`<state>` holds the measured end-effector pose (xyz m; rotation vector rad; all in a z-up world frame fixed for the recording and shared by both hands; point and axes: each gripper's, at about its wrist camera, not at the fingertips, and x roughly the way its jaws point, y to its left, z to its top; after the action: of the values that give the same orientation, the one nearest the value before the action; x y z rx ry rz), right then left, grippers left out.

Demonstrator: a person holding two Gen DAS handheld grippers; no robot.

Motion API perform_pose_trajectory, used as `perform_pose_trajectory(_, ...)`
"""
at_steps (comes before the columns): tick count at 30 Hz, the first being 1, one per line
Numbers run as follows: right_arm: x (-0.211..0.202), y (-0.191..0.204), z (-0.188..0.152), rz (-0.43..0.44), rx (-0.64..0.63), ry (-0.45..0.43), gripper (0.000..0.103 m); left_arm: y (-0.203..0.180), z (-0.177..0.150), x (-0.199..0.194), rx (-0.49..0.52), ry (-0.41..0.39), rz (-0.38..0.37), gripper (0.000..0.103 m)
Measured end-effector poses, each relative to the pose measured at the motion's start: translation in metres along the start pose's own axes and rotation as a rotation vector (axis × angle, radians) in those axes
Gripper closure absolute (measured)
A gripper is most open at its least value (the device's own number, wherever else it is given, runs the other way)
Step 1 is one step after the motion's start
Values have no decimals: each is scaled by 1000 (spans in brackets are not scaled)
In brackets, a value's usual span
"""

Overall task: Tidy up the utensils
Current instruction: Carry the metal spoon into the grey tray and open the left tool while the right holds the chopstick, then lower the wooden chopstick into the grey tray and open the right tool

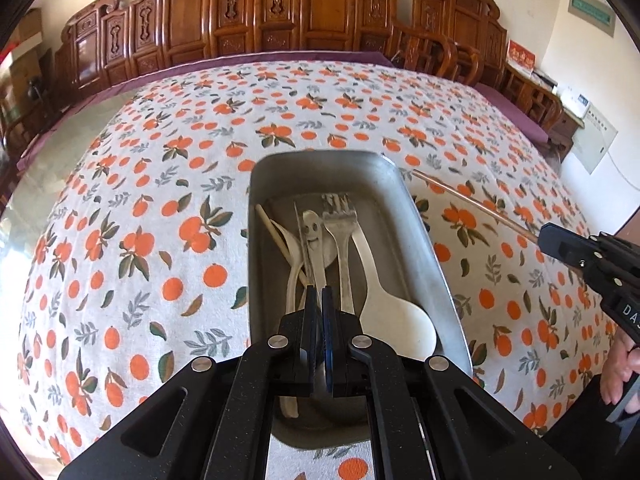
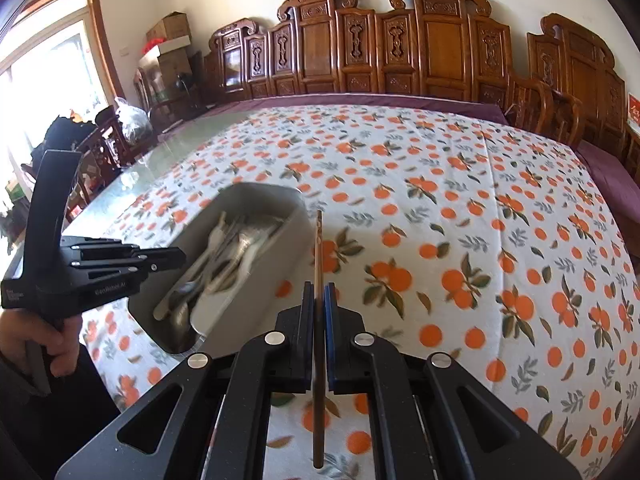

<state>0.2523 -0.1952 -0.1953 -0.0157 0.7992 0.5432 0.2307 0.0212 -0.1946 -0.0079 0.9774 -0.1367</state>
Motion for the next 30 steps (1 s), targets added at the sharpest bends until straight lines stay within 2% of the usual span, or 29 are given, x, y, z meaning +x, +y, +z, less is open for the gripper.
perform_pose_trajectory(6, 13, 20, 15, 45, 29, -14, 97, 10, 3, -14, -2, -38, 13, 101)
perform_pose_trajectory(13, 40, 55, 25, 89, 17, 18, 97, 28, 6, -24, -27, -63, 28, 101)
perform_pose_trajectory(26, 82, 89, 28, -15, 2, 69, 97, 44, 6, -30, -51, -79, 38, 101)
perform_pose_trajectory(30, 87, 93, 26, -24, 8, 72, 97, 47, 6, -31, -60, -80, 38, 101)
